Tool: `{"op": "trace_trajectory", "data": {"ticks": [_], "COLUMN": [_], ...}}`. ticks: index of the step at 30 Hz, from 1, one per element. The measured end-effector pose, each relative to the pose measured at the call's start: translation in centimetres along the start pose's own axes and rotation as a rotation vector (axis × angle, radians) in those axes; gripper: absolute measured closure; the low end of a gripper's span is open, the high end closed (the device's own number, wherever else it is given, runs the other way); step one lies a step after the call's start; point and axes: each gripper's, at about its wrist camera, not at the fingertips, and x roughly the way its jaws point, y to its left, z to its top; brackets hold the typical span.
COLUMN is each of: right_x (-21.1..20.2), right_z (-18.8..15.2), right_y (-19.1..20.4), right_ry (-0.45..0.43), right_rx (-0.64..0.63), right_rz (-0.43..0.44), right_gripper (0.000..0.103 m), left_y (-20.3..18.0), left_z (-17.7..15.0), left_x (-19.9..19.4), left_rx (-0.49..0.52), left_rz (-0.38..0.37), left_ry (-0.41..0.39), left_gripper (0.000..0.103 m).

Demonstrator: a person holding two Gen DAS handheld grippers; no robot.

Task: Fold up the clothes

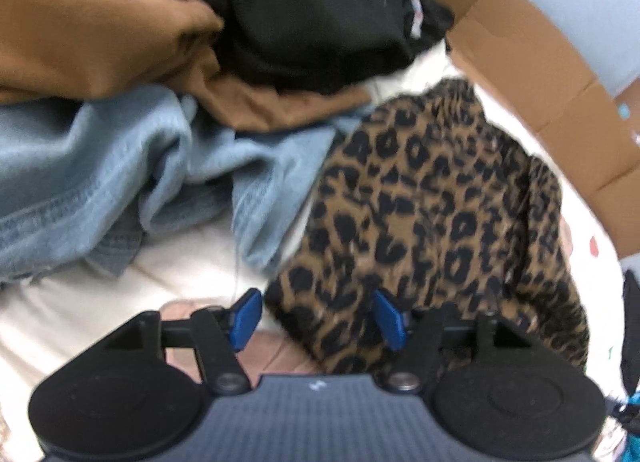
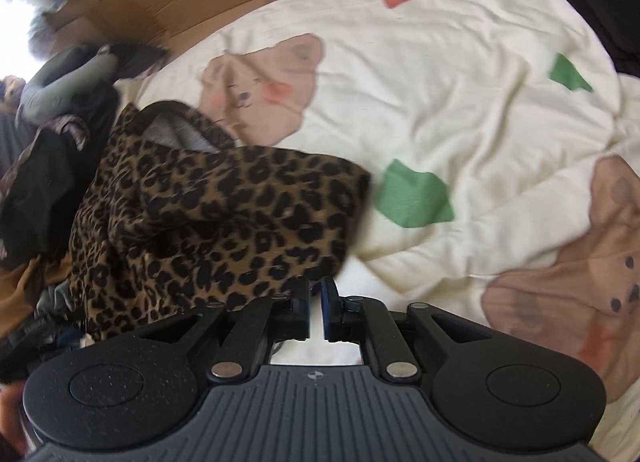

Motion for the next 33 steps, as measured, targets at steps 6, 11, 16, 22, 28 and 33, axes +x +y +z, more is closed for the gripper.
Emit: {"op": "trace_trajectory", "data": {"ticks": [6,11,16,22,28,33], "right_x": [0.7,3.1,5.0,7.4,9.7,9.6], "right_z": [1.0,3.0,5.1,7.1,7.7,7.3], "right_y": [1.9,3.7,6.0,8.3,8.4,8.1], "right_ry": [-0.010,-0.007,-0.002,0.011,0.062,0.104], "right_rx": [-0.071,-0.119,-0.218,-0.336,-0.384,-0.403], "right_rz": [0.049,0.058,0.055,0.055,0.028,0.070], "right_gripper": [0.058,0.051,0.040,0.035,0.032,0.068], "left_y": [0.0,-0.6,-1.3,-2.3,-3.4,-4.4], "left_z": [1.4,2.1,2.9,3.2,3.5,3.7], "left_x": [1.4,2.7,4.1,1.7,-1.6,-4.7], "left_rx": [-0.005,0.029,0.064,0.108,0.154,0.193], "left_rz": [-0.009,-0.003,0.002,-0.007,-0.019,-0.027], "left_ry": [0.011,0.035,0.058,0.031,-0.011,-0.049], "left_gripper": [0.041,0.040,0.056,0.082,0.088,0.090]}}
